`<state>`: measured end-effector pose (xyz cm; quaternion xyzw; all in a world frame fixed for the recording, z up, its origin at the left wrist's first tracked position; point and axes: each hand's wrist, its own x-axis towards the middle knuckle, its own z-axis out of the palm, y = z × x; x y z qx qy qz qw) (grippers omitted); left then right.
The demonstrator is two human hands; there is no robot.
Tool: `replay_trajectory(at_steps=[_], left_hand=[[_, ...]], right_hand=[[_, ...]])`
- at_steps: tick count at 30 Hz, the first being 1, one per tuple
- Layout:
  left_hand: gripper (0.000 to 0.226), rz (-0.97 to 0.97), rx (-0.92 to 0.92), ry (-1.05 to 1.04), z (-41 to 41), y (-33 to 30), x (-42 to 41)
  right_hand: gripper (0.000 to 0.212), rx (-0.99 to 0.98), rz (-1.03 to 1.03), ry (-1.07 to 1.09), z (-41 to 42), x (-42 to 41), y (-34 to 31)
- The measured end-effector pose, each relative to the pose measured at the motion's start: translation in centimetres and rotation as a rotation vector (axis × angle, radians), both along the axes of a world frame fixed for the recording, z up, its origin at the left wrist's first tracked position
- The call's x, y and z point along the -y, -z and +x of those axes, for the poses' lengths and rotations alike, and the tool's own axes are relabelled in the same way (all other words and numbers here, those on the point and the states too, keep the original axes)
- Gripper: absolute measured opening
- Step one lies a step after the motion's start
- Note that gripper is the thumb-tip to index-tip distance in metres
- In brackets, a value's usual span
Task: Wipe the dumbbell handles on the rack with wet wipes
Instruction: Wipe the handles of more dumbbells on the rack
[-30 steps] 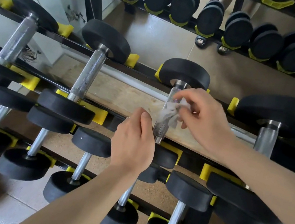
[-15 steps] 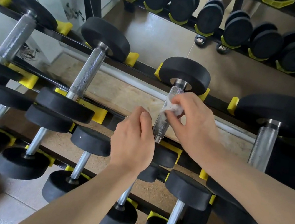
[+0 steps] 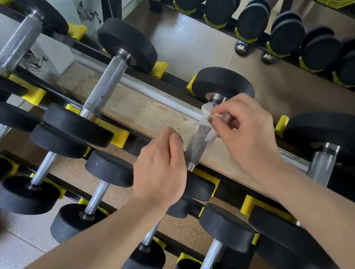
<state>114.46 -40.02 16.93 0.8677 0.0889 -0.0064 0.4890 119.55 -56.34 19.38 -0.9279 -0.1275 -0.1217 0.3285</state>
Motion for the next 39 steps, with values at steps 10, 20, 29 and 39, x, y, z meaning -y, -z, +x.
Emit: replay_trajectory(at_steps=[10, 20, 29, 39], left_hand=[[0.036, 0.010, 0.016, 0.000, 0.0, 0.0, 0.0], [0.035, 0.008, 0.006, -0.003, -0.1, -0.2, 0.0], [0.034, 0.015, 0.019, -0.001, -0.2, -0.3, 0.1], [0.034, -0.002, 0.040, 0.006, -0.1, 0.0, 0.0]], right_hand=[[0.008, -0.134, 0.085, 0.037, -1.1, -0.2, -0.1], [0.008, -0.113, 0.016, -0.036, -1.0, -0.5, -0.7], [0.011, -0.248, 0.003, -0.133, -4.0, -1.5, 0.8], [0.008, -0.077, -0.018, -0.012, -2.0, -1.3, 1.0]])
